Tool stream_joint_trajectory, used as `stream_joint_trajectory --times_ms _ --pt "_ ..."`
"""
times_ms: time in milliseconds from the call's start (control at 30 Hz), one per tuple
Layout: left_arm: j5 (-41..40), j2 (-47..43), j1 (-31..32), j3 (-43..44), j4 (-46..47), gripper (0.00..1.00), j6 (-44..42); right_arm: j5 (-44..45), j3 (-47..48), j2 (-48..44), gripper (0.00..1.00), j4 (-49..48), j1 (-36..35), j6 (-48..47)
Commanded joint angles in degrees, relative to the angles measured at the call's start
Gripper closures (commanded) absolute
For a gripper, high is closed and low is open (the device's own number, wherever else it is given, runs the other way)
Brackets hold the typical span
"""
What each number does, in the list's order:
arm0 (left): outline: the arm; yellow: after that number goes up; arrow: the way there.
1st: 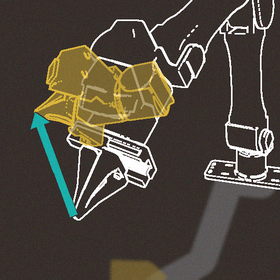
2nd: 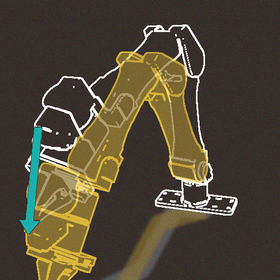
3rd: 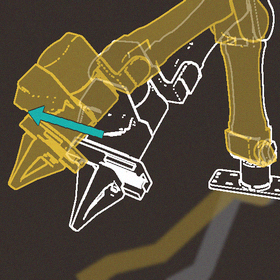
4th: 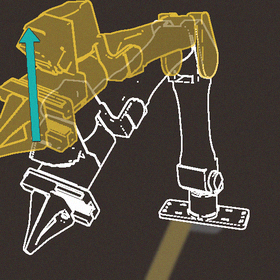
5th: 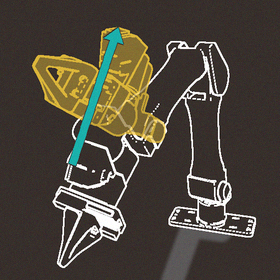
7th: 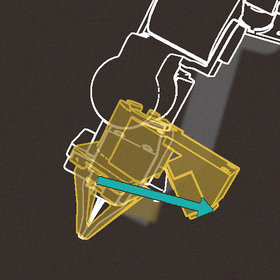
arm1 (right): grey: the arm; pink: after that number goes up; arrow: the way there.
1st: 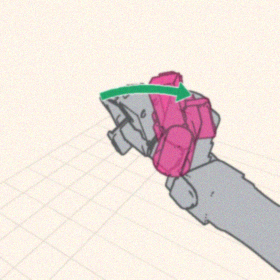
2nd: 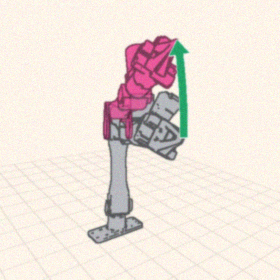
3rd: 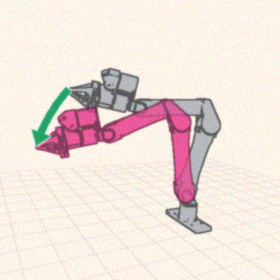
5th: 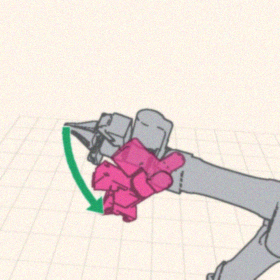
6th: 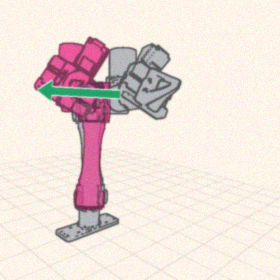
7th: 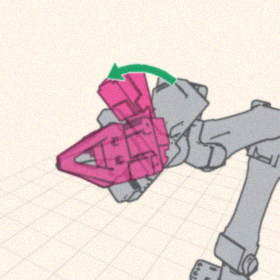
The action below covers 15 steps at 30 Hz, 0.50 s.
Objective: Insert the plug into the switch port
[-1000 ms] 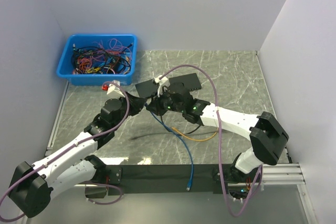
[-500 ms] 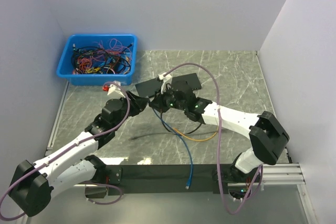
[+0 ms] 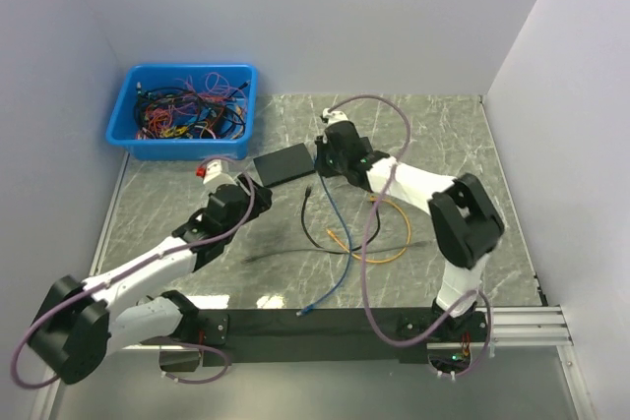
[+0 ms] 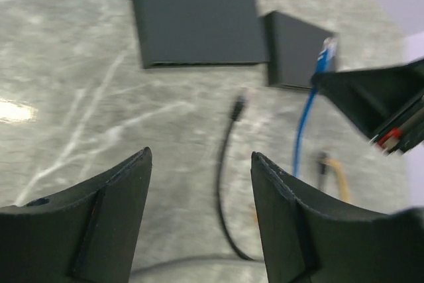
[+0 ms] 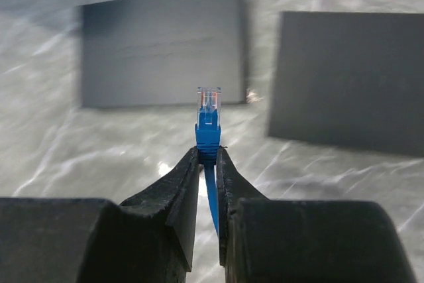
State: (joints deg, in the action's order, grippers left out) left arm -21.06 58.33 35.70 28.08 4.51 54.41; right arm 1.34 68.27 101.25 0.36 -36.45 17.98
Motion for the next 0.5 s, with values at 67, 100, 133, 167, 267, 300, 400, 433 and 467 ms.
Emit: stream_joint_trajectory --times_ms 67,100,133,167,267,300,400,433,467 --pt "-4.43 6.26 -0.63 3.92 1.98 0.32 -4.05 7.00 11.69 8.77 1.00 8.42 1.73 -0.22" --pt "-3.82 8.28 -0.90 4.61 2.60 0.32 -5.01 7.27 14.49 10.00 1.00 9.30 1.82 -0.40" --pt "-3.38 9.25 -1.77 4.97 3.74 0.32 -5.54 7.44 15.83 12.28 1.00 9.83 2.17 -0.57" --pt "-2.94 10.13 -2.21 5.23 4.44 0.32 -5.98 7.62 17.15 13.35 1.00 10.88 2.60 -0.75" --pt "-0.66 12.86 -5.11 6.02 7.16 0.32 -7.65 7.88 22.07 17.04 1.00 13.08 3.13 -1.28" --pt "0.22 14.00 -6.07 6.20 8.05 0.32 -8.00 8.15 24.34 17.83 1.00 13.61 3.14 -1.45" --pt "5.49 17.33 -10.73 6.90 11.30 0.33 -8.53 9.37 28.31 21.00 1.00 15.37 3.22 -2.33" --pt "7.16 18.39 -12.40 7.34 11.92 0.33 -8.71 9.64 29.37 22.40 1.00 15.98 3.22 -2.59" --pt "7.61 19.45 -13.11 8.65 12.44 0.34 -9.06 9.90 30.94 23.11 1.00 16.86 3.14 -2.94"
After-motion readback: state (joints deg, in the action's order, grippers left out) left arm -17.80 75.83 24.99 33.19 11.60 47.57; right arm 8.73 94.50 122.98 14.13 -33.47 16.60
